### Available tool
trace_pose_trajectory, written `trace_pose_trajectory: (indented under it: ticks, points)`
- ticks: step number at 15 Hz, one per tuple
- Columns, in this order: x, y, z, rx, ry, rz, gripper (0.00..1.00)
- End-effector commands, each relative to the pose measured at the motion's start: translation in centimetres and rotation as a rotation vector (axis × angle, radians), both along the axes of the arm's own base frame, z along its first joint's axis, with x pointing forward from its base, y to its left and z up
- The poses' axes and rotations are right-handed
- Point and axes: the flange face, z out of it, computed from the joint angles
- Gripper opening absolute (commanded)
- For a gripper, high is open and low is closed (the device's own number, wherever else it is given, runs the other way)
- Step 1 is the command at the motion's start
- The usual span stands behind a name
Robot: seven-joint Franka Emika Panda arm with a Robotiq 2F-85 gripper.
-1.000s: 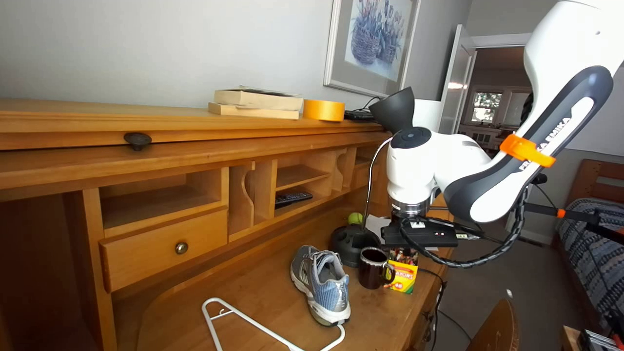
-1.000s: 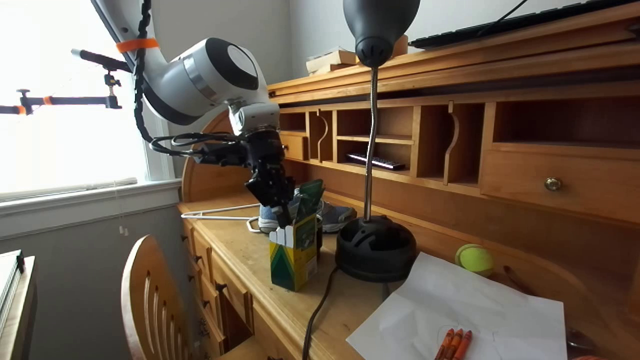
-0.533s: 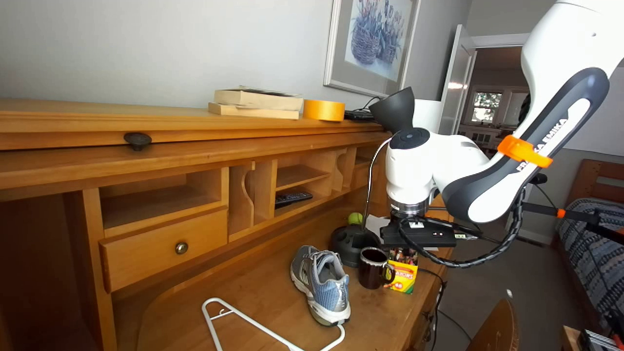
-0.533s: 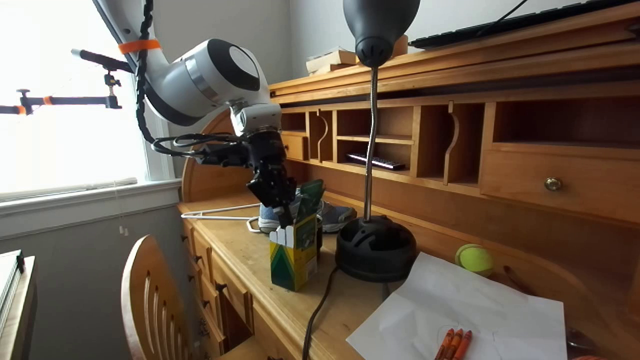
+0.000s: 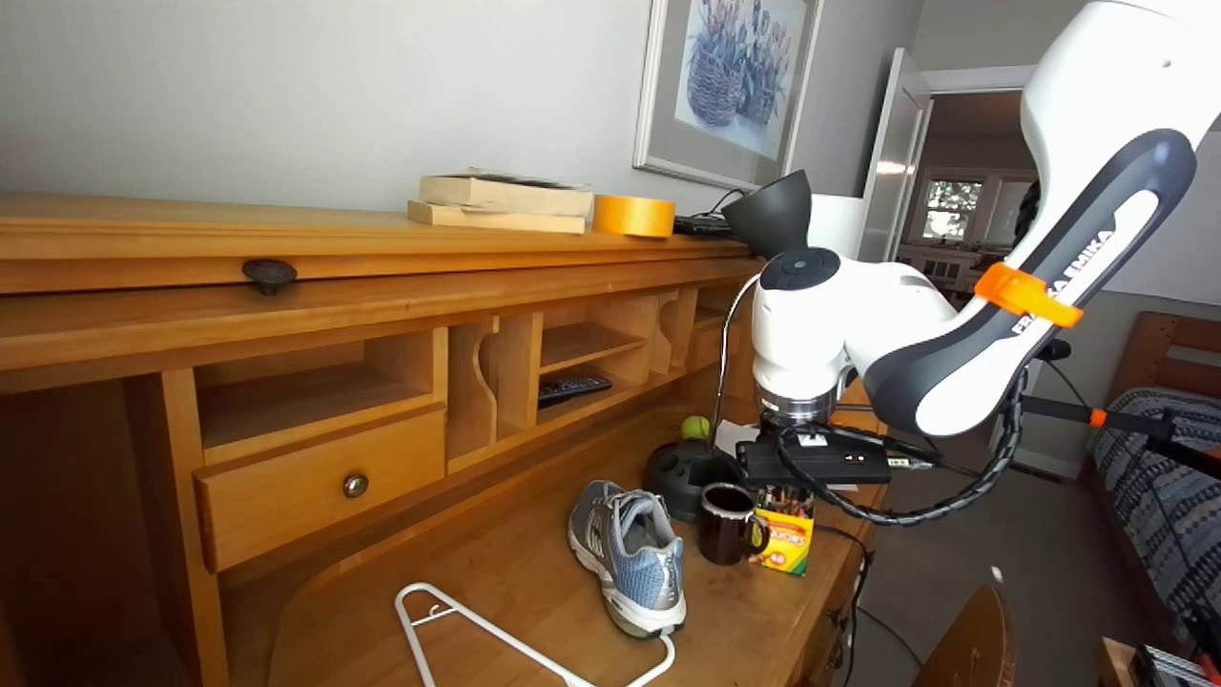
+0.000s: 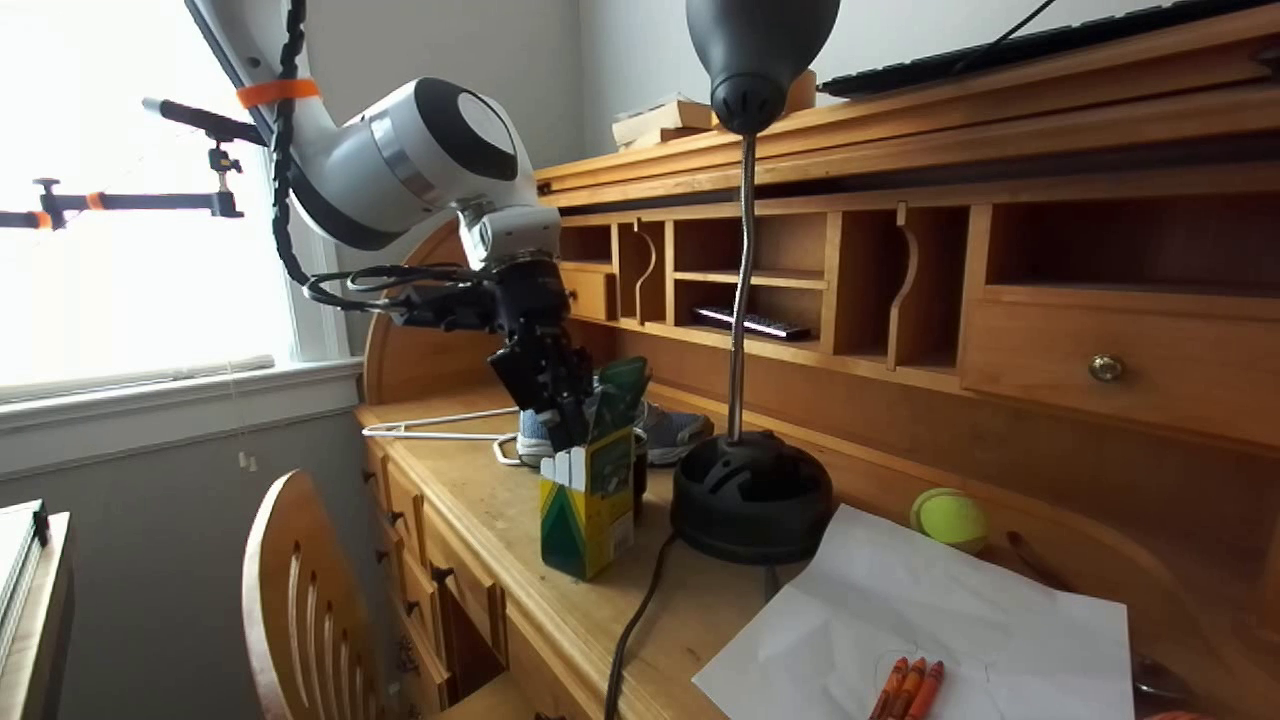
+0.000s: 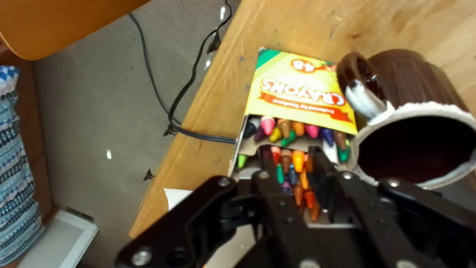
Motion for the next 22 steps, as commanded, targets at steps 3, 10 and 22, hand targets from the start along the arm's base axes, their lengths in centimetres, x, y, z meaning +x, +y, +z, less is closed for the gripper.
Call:
trace_pose_trajectory:
  ticks: [3,10,22]
  points:
    - [-0.2,0.4,1.5,-0.004,-0.03,-0.003,0.16]
    - [-0.2,0.9,2.9,0.005,-0.06,0.005,0.0]
    - [-0.9,1.4,1.6,0.025,-0.013,0.009,0.0]
